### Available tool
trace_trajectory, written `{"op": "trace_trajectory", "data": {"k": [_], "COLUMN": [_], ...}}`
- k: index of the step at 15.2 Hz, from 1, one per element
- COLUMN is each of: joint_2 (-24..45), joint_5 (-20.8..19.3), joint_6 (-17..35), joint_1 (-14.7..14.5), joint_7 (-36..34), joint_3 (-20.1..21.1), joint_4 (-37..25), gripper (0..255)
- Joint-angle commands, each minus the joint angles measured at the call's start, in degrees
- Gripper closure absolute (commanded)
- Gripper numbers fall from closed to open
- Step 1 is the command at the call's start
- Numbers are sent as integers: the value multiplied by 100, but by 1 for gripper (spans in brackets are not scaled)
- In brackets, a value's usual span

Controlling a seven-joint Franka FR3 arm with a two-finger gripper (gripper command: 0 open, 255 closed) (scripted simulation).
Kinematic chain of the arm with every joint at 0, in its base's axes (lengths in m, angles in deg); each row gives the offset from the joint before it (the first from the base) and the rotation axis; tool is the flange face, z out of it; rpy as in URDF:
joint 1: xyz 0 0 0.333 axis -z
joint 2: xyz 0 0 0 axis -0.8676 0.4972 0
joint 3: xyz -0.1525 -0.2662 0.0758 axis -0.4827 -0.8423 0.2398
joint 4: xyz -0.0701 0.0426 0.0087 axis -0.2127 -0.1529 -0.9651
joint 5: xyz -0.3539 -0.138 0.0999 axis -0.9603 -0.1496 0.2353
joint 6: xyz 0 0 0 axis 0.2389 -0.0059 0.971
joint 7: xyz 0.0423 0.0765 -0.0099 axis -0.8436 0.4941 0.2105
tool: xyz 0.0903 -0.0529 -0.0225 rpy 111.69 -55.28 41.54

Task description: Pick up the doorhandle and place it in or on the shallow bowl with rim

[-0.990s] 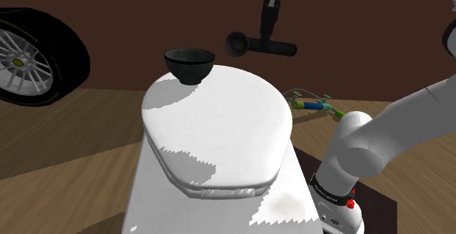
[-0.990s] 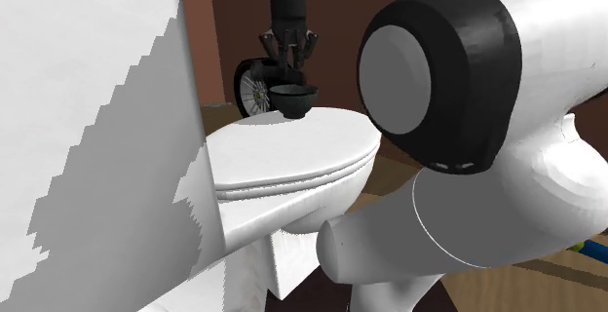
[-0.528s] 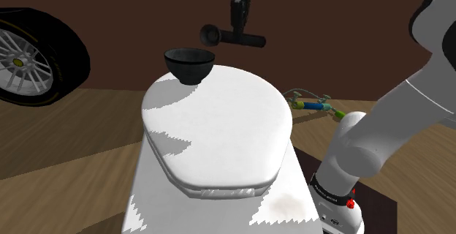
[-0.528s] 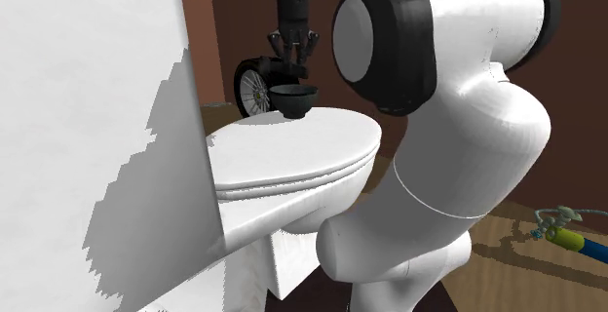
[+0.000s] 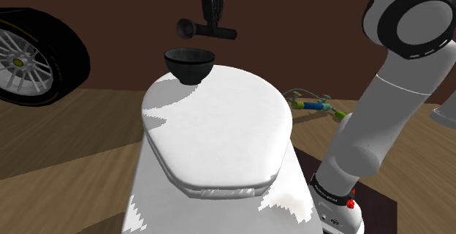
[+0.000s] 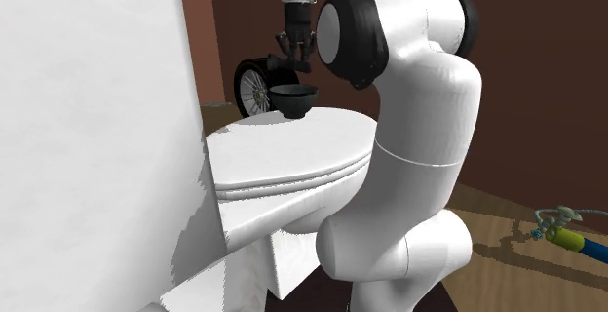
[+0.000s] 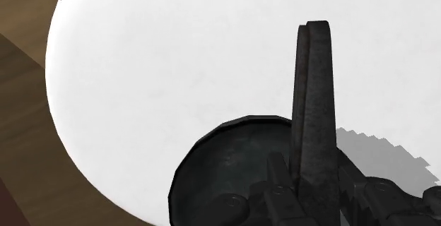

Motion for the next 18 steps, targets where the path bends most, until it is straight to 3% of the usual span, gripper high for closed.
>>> {"op": "trace_trajectory", "data": {"k": [1,4,6,11,18], "joint_2": [543,1417,2164,1669,1256], "joint_5": [-124,-336,-524,-383,-276], "joint_6": [-114,-386,-725,-40,708], "joint_1": [7,-29,-119,7,94], "joint_7": [25,70,106,137,173], "joint_3": [11,23,25,-5,-32], "joint_4": [-646,-1771,-2844,-1674,-523], "gripper": [255,255,255,255,255]}}
